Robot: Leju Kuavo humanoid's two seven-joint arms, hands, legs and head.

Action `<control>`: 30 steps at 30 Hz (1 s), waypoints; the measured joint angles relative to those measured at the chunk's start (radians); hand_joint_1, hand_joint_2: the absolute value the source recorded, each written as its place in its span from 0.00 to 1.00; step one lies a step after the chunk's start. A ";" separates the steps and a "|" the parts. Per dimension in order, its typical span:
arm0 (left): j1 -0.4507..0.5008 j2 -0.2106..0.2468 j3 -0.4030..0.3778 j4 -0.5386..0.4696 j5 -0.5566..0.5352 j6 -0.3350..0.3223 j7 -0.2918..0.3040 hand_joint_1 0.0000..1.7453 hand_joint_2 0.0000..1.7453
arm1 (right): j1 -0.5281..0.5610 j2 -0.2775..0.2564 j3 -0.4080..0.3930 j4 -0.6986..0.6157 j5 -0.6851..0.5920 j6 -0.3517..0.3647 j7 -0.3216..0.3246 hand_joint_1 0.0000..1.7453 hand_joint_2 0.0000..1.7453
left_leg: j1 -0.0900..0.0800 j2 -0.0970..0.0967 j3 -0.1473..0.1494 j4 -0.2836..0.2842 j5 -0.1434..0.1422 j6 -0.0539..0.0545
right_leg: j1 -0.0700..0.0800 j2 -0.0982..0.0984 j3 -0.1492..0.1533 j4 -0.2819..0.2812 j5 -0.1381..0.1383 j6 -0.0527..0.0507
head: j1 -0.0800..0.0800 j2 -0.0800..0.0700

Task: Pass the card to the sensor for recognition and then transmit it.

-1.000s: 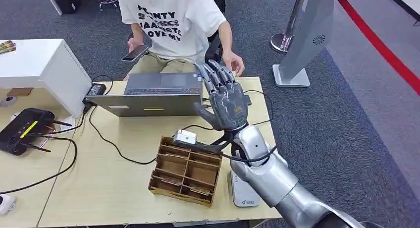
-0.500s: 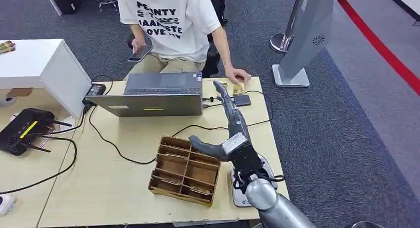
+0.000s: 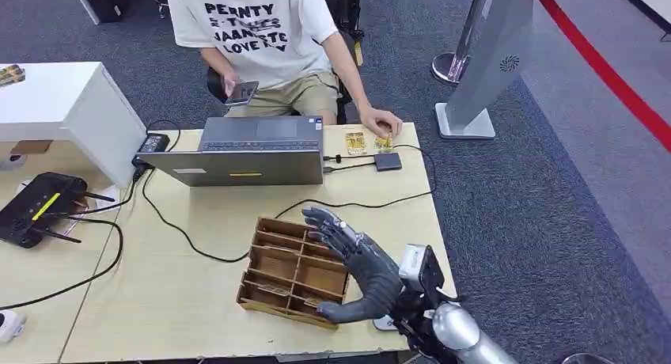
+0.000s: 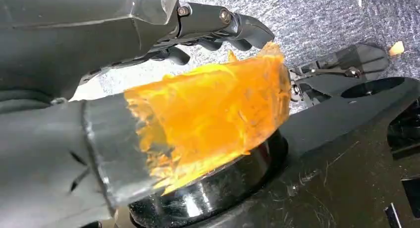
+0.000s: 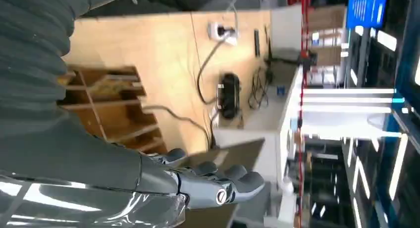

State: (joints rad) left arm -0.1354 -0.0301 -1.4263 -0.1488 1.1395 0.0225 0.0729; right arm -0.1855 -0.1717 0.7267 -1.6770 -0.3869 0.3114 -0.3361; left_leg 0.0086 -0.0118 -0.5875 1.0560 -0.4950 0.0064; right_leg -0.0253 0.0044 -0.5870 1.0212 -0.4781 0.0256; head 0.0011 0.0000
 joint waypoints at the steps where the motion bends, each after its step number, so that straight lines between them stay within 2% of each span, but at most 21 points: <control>1: 0.000 0.000 0.000 0.000 0.001 -0.002 0.000 0.00 0.00 | 0.004 -0.012 0.008 0.001 -0.004 0.034 -0.005 0.00 1.00 | 0.000 0.000 0.000 0.000 0.000 0.000 | 0.000 0.000 0.000 0.000 0.000 0.000 | 0.000 0.000; 5: 0.000 0.000 0.000 0.000 0.000 -0.008 0.003 0.00 0.00 | 0.013 -0.058 0.040 0.008 -0.011 0.147 -0.029 0.00 1.00 | 0.000 0.000 0.000 0.000 0.000 0.000 | 0.000 0.000 0.000 0.000 0.000 0.000 | 0.000 0.000; 18: -0.004 0.003 0.000 0.000 -0.009 -0.014 0.013 0.00 0.00 | -0.029 -0.145 0.140 0.032 -0.020 0.355 -0.060 0.00 1.00 | 0.000 0.000 0.000 0.000 0.000 0.000 | 0.000 0.000 0.000 0.000 0.000 0.000 | 0.000 0.000; 23: -0.008 0.003 0.000 0.000 -0.010 -0.017 0.015 0.00 0.00 | -0.052 -0.151 0.178 0.067 -0.009 0.387 -0.054 0.00 1.00 | 0.000 0.000 0.000 0.000 0.000 0.000 | 0.000 0.000 0.000 0.000 0.000 0.000 | 0.000 0.000; 30: -0.011 0.003 0.000 0.000 -0.011 -0.017 0.020 0.00 0.00 | -0.079 -0.151 0.233 0.148 0.009 0.380 -0.029 0.00 1.00 | 0.000 0.000 0.000 0.000 0.000 0.000 | 0.000 0.000 0.000 0.000 0.000 0.000 | 0.000 0.000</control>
State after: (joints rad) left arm -0.1465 -0.0267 -1.4263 -0.1488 1.1284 0.0057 0.0927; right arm -0.2641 -0.3227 0.9594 -1.5285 -0.3776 0.6912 -0.3654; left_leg 0.0087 -0.0117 -0.5873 1.0560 -0.4949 0.0064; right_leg -0.0253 0.0045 -0.5866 1.0213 -0.4780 0.0257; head 0.0011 0.0000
